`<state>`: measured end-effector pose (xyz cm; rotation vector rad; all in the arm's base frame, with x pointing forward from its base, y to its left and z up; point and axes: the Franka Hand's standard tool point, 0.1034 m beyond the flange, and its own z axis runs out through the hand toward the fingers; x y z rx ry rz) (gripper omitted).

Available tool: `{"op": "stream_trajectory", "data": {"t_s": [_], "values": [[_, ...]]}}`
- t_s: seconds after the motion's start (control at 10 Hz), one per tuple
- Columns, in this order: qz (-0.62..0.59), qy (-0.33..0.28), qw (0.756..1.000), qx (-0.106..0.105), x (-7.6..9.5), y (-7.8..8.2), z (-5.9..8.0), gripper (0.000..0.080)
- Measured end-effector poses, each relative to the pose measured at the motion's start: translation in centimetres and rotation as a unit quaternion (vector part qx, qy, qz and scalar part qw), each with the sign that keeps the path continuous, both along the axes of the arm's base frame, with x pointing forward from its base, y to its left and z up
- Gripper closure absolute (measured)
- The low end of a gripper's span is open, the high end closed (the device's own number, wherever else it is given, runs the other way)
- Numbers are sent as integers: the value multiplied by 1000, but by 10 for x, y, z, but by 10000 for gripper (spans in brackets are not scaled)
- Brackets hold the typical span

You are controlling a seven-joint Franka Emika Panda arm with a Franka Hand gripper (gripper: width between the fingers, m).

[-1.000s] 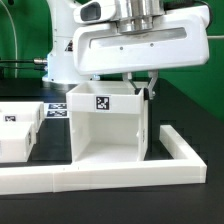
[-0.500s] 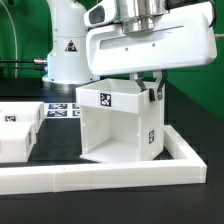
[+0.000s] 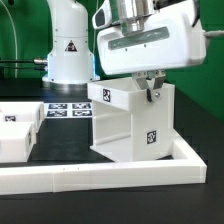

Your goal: Assemble drawer

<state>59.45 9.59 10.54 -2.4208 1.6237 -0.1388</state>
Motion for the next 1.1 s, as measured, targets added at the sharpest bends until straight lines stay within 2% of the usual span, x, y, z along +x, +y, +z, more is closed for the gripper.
{"op": "stream_trajectory", "data": {"t_s": [0.1, 0.3, 0.7, 0.9, 1.1], "values": [[-68, 8, 998, 9, 0, -1, -1, 750], [-120, 13, 992, 22, 0, -1, -1, 749], [-151, 17, 988, 32, 1, -2, -3, 749], [-172, 16, 984, 42, 22, -2, -4, 745], [-175, 18, 983, 44, 32, -2, -3, 745]]}}
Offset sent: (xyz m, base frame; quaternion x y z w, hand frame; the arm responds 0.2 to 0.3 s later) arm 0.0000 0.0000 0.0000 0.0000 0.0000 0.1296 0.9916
